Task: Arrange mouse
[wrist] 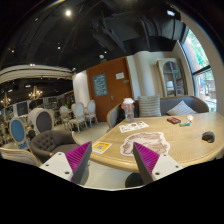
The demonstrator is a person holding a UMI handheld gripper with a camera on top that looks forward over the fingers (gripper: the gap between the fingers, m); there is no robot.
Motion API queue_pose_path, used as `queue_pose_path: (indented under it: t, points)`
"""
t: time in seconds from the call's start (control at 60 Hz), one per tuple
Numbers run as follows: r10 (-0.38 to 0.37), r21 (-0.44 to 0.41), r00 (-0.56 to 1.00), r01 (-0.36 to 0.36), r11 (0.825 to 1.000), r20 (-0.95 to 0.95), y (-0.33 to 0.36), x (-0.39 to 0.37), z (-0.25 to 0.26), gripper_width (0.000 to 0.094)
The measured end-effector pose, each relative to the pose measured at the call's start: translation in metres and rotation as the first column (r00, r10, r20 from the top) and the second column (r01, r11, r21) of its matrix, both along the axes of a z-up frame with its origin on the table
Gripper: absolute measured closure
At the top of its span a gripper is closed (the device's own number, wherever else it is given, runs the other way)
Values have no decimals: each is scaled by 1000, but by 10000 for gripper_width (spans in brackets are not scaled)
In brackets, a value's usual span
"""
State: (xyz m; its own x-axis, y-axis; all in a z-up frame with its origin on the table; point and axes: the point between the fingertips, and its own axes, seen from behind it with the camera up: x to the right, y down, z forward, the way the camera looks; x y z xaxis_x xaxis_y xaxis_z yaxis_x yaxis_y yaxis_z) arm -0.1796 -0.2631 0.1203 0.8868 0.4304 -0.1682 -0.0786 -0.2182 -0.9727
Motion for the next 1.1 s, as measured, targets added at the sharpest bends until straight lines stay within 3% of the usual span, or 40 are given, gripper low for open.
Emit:
queue_pose_path:
  t: [0.317,0.433,0.583,0.667,0.883,1.05,1.1]
  points:
    - [-40,-76,999,42,996,34,6,13,-21,85]
    - [-113,-96,991,120,988,69,11,55,-30,80]
    - [-217,-124,971,228,966,97,35,131,-51,86]
    - [-296,-126,945,313,941,136,49,188,-66,84]
    - [-490,-125,845,521,844,212,72,339,-82,85]
    - [-554,-121,773,610,783,309,105,426,-100,90]
    - [-555,-126,759,622,773,341,118,446,-106,90]
